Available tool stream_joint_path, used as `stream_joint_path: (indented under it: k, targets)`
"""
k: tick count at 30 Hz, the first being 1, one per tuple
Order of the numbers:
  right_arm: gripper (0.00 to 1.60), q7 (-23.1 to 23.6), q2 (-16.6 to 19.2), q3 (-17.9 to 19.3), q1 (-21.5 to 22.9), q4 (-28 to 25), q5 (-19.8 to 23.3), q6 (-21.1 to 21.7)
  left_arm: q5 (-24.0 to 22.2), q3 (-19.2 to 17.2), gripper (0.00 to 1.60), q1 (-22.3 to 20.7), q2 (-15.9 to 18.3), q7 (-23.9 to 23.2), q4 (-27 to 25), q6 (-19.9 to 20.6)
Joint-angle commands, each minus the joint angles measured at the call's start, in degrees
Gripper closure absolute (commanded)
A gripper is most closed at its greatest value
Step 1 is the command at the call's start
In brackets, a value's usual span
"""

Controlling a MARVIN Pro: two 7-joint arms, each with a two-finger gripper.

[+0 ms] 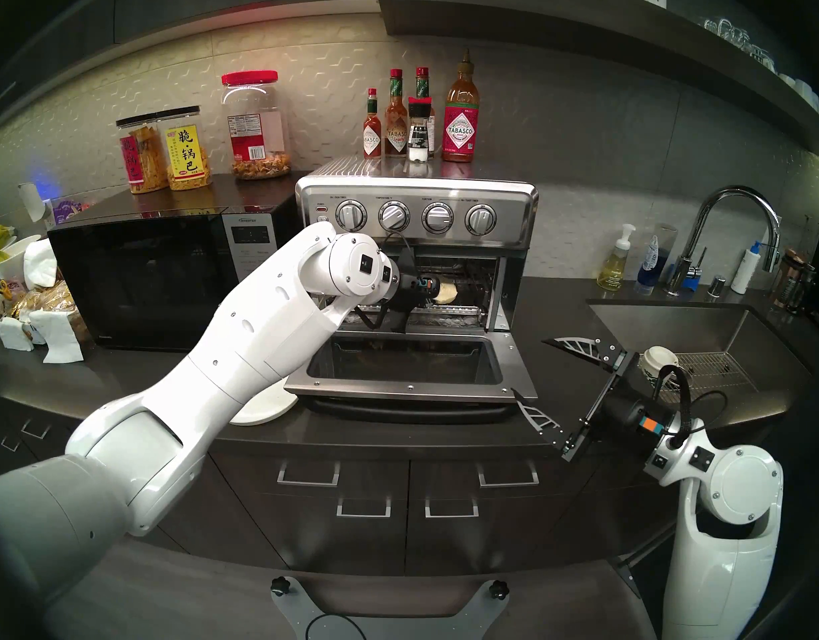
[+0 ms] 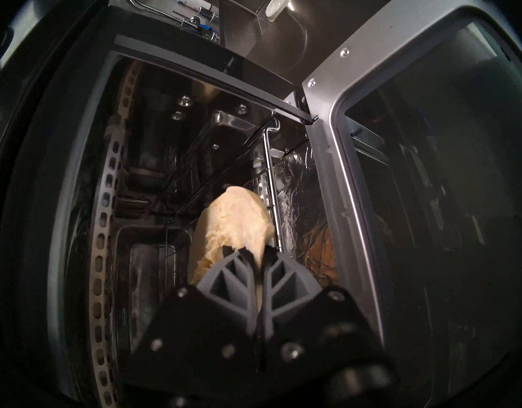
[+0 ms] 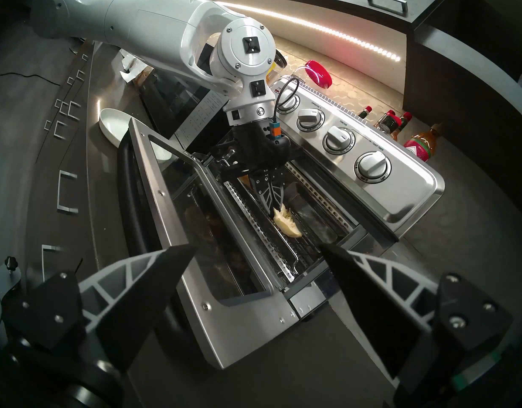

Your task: Open the oven and place the bagel inside on the rack

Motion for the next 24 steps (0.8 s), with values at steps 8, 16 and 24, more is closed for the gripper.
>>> stream_joint_path:
  k: [8, 16, 24]
  targets:
    - [0.0, 0.1, 0.1, -0.1, 0.3, -0.8, 0.6, 0.1, 0.6, -0.6, 0.0, -1.5, -1.1, 0.9, -0.8, -0.3]
    - [0.0, 0.1, 0.1, -0.1, 0.3, -0.8, 0.6, 0.1, -0.3, -1.2, 0.0, 0.4, -0.1, -0.8, -4.5, 0.7]
    - [0.0, 0.1, 0.1, -0.1, 0.3, -0.8, 0.6, 0.1, -0.8, -1.9, 0.0, 2.1, 1.2, -2.8, -9.5, 2.6]
